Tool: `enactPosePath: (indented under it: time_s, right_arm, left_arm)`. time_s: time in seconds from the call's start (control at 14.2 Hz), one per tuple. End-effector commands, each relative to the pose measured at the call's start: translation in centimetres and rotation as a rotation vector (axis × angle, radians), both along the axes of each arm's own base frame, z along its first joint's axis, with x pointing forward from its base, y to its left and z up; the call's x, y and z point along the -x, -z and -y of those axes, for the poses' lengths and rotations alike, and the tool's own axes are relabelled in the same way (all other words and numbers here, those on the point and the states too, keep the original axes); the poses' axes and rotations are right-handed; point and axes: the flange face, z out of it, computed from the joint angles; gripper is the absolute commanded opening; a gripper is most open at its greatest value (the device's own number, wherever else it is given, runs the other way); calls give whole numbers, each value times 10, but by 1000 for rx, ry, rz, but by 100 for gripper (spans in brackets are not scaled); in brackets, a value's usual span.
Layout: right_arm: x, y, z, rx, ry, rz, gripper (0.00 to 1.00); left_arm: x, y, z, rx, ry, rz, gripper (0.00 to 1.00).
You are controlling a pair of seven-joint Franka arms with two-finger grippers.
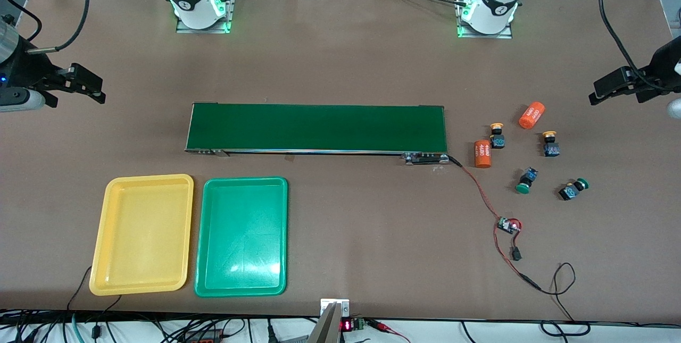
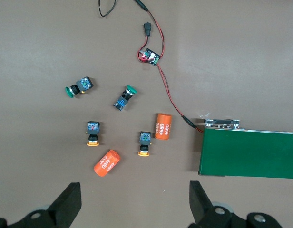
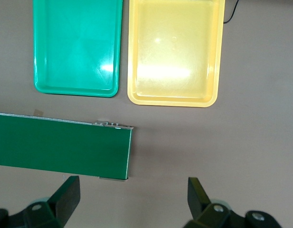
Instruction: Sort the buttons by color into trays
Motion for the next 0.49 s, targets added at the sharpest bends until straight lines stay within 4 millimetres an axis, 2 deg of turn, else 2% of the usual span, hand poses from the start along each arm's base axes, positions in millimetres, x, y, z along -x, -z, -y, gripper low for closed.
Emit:
enactPosePath:
  time_s: [0.0,0.21,0.42]
  right_arm:
    - [-2,-3,2,3,1,12,100]
    - [-2,-3,2,3,1,13,100]
    - [-2,-3,2,3,3,13,100]
  left_arm:
    - [8,-3,-2,-26,22,8,100]
    - [6,5,-2,-26,19,-4,100]
    - [-9,39,-4,-23,6,-60,100]
